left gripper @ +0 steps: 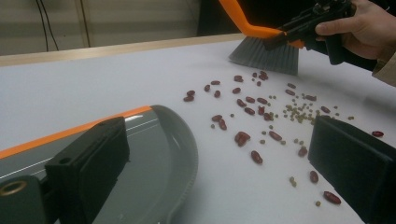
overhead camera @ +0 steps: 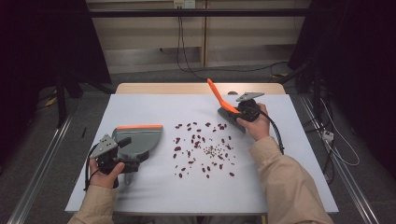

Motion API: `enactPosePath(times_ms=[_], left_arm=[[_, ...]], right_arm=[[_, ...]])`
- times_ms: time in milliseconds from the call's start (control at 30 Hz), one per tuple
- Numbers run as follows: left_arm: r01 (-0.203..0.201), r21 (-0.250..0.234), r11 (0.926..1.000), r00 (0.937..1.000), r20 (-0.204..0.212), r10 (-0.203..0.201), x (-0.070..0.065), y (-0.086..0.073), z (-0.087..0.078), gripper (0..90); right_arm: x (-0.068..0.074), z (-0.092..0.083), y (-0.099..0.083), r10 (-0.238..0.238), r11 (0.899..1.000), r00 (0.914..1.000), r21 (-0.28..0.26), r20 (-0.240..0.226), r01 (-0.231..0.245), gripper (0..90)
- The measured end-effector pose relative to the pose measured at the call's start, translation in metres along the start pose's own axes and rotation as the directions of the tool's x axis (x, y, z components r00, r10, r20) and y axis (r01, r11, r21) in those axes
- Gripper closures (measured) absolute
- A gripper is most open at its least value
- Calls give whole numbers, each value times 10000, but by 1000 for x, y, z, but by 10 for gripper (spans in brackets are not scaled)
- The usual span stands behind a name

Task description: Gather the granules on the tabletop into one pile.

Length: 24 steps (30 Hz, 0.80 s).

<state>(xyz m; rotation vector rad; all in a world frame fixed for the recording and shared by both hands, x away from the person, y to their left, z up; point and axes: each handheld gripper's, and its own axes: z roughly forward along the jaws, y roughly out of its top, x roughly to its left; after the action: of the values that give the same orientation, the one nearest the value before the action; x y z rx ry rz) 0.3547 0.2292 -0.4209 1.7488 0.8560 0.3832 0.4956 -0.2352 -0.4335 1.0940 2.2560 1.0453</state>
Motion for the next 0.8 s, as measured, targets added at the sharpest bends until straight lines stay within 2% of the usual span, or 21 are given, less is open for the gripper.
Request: enactPosePath(times_ms=[167, 300, 433, 567, 800], left_arm=[[11, 12, 10000, 10000, 15, -11, -1, 0, 1, 51], [5, -7, 10000, 10000, 33, -5, -1, 0, 0, 51], [-6, 3, 10000, 10000, 15, 6, 0, 0, 0, 51], [10, -26, 10000, 10000, 35, -10, 0, 0, 0, 51], [-21, -8, 10000, 10000, 23, 21, 0, 0, 0, 51]], right_arm=[[7, 0, 2, -602, 9980, 9980, 198, -196, 606, 715], [10, -2, 1, -638, 9973, 9974, 330, -336, 649, 714], [12, -3, 2, -936, 9945, 9948, 424, -409, 954, 714], [16, -4, 2, -1289, 9902, 9896, 460, -643, 1320, 714], [23, -10, 2, -1604, 9840, 9786, 563, -1289, 1687, 714]])
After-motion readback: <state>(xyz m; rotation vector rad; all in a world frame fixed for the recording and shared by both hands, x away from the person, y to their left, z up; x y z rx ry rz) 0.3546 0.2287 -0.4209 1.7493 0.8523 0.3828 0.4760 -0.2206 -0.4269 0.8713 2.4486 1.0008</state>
